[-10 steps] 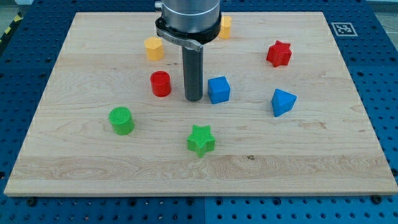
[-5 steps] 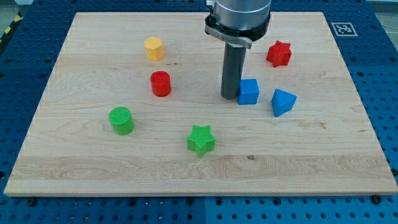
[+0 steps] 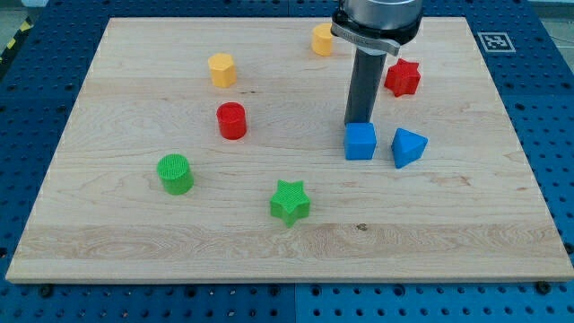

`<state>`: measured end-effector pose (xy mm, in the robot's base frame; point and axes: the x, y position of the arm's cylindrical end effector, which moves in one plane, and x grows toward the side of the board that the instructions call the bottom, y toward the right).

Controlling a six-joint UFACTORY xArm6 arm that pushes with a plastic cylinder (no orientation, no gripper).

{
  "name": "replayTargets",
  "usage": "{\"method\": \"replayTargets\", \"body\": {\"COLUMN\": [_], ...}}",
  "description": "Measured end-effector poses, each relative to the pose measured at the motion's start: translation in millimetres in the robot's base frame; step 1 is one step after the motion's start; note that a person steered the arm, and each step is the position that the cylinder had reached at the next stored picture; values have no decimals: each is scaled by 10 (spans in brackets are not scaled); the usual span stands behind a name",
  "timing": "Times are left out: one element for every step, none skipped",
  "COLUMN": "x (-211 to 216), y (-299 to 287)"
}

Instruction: Move blue cube left to the triangle

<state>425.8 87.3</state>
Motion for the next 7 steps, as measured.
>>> {"method": "replayTargets", "body": {"x": [0,0,0,0,79,93,130], "y": [0,-310,-634,-636,-639,-564,-400]}}
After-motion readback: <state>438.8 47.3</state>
